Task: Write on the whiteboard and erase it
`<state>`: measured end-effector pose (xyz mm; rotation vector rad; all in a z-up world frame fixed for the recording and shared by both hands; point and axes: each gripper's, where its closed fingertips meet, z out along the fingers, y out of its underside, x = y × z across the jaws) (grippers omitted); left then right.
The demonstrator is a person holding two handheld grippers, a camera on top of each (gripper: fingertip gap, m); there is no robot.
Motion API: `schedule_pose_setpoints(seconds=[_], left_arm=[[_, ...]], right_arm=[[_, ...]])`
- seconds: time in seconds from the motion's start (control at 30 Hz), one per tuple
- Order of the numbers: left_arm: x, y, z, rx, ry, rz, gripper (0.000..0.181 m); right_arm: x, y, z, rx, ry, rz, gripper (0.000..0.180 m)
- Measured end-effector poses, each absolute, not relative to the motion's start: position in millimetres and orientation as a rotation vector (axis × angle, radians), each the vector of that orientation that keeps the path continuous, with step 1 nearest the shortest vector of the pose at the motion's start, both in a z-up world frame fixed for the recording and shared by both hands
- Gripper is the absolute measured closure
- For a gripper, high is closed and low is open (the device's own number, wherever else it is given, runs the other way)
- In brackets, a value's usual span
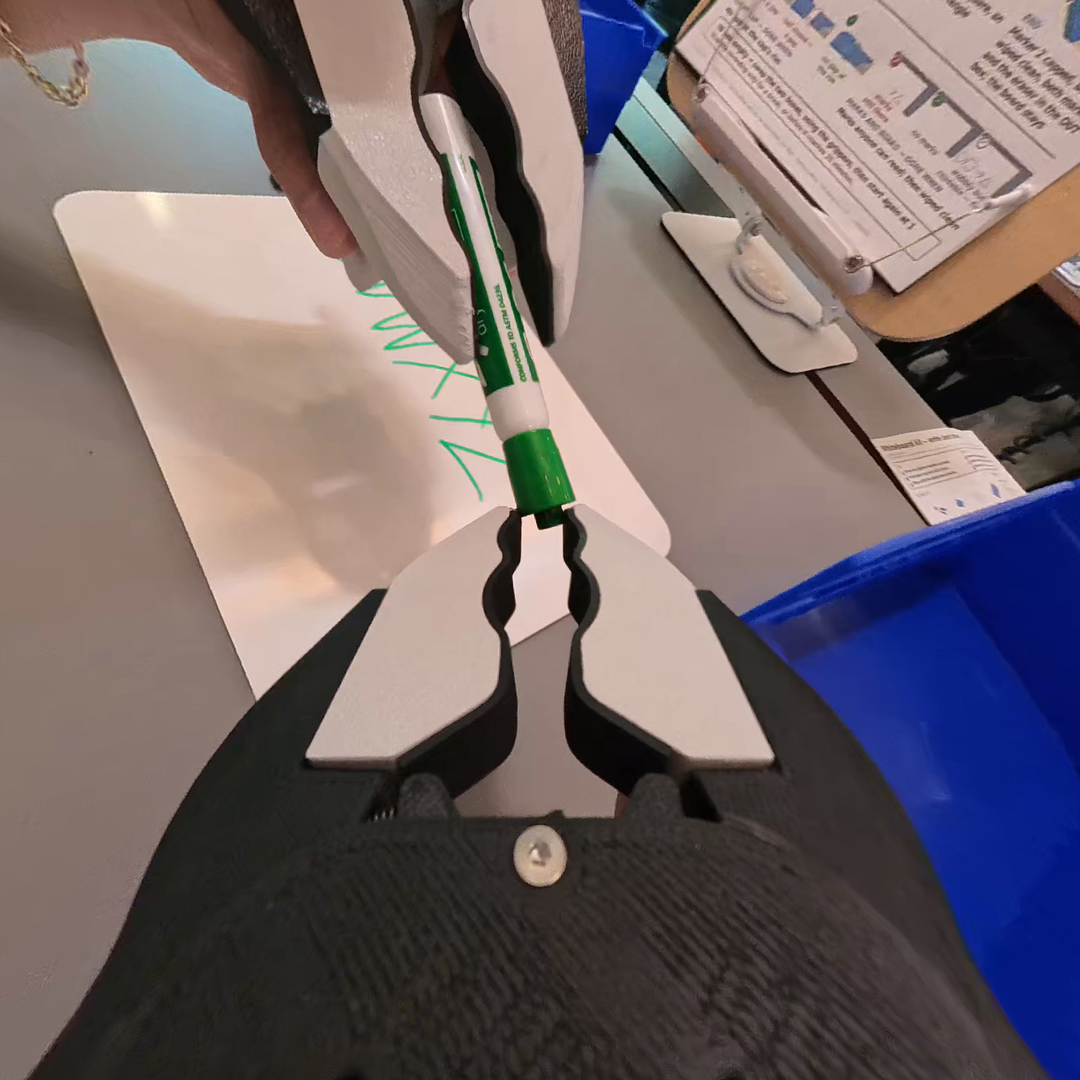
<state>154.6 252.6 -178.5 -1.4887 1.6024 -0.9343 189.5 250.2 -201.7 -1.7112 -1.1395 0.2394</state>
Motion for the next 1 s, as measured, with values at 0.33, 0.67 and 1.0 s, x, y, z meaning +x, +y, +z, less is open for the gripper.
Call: schedule_pose_setpoints(seconds=[0.33,0.67,1.0], left_arm=[[154,283,-97,-1.314,1.169,-1.129,0.13],[124,290,-119,-1.364,1.12,-1.084,0.131],[96,288,-132,-1.442,1.061,-1.044,0.132]], right_arm=[[237,268,-156,-1.721,-0.792,0.395,0.166],[325,307,-124,-1.802,-0.389,0.316,0.166],[380,382,-198,-2.289,-0.108,0.136,0.166]])
